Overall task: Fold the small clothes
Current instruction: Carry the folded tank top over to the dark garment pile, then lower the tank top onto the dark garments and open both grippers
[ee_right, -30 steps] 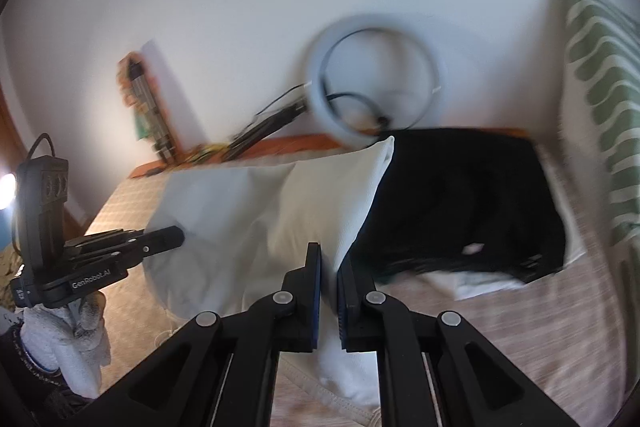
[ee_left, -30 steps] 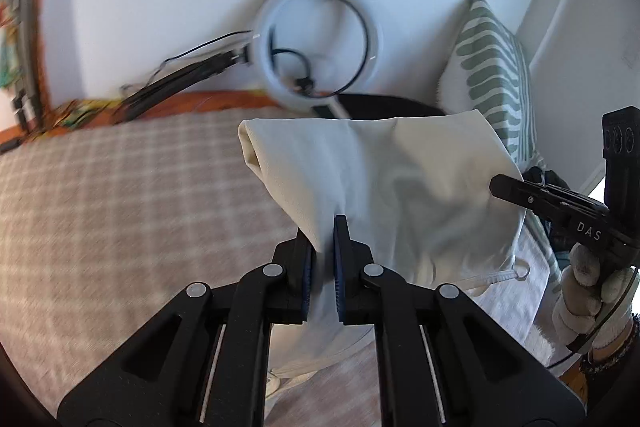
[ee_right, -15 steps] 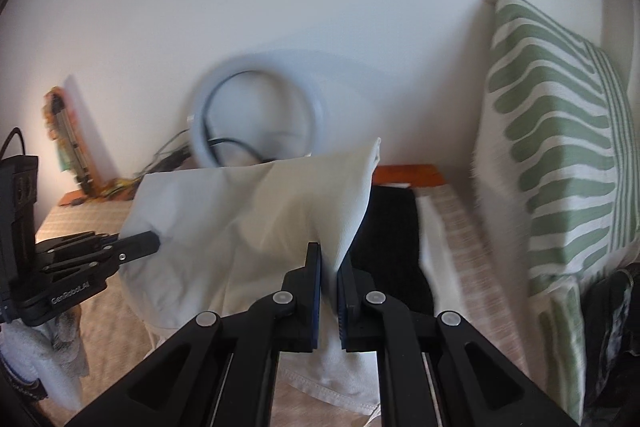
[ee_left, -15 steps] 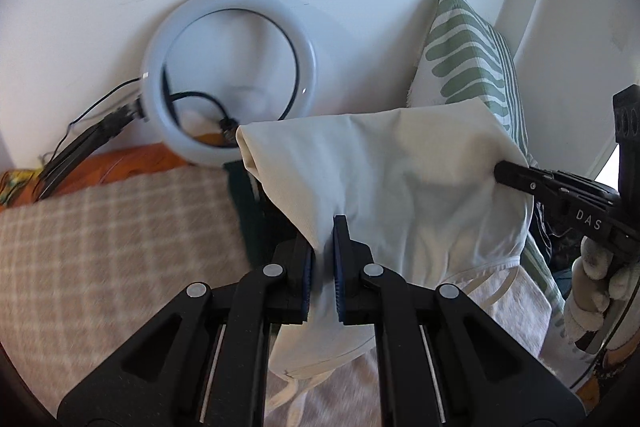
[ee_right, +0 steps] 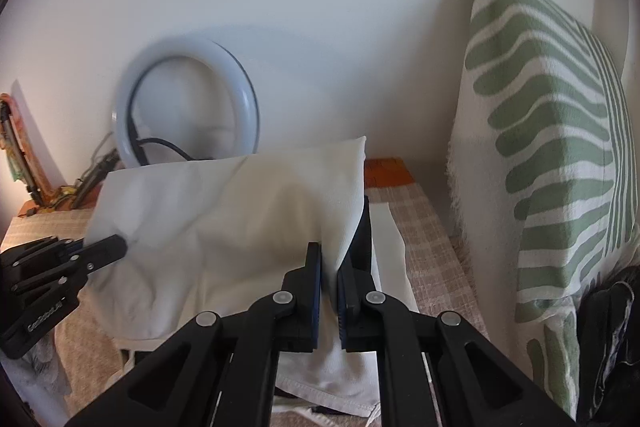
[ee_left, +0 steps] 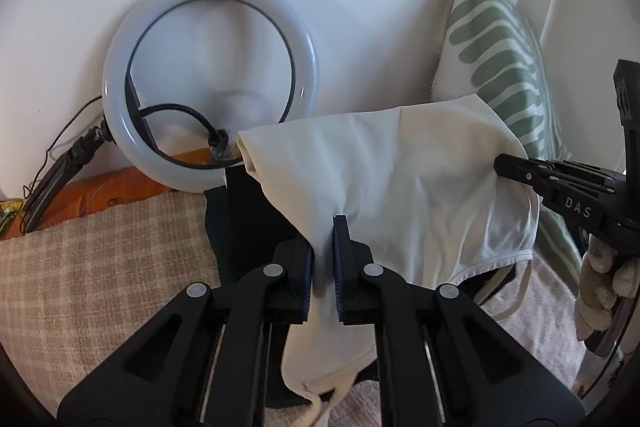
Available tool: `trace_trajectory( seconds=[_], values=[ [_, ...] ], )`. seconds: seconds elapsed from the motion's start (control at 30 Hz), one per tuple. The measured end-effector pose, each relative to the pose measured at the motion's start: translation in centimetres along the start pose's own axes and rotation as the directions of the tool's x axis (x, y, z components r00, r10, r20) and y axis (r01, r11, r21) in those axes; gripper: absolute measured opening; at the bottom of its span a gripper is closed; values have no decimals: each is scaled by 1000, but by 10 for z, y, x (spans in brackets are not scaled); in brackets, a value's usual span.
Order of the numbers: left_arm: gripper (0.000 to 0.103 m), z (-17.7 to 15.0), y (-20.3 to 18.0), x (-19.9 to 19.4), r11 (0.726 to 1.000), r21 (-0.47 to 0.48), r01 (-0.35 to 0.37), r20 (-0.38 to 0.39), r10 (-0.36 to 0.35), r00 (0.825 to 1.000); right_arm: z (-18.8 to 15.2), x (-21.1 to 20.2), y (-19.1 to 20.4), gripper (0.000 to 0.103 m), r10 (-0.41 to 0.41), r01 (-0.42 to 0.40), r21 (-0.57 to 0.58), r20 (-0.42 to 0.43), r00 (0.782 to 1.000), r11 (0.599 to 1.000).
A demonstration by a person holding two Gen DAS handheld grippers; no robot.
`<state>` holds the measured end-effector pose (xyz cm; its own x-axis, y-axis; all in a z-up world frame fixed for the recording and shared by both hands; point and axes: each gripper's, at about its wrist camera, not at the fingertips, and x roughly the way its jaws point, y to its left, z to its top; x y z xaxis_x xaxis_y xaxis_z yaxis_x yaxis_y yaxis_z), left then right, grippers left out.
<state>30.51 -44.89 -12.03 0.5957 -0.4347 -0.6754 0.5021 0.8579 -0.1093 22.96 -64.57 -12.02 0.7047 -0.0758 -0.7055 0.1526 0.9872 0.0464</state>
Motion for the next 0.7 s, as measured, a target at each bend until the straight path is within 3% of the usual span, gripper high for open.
trace_trajectory(
  seconds=[0.2,0.43,0.7],
  values=[
    [7,-5,1,16,998,10,-58,-19,58,998,-7,23,-6,5,-92,92,-10,-45,995,996],
    [10,-7,2,7,997,28,-72,-13,72,997,-8,14,-14,12,-86,86,4,-30,996,996],
    [10,-9,0,-31,996,34,-81,20,81,997,-6,-23,5,17,-81,81,-1,10,997,997]
  ],
)
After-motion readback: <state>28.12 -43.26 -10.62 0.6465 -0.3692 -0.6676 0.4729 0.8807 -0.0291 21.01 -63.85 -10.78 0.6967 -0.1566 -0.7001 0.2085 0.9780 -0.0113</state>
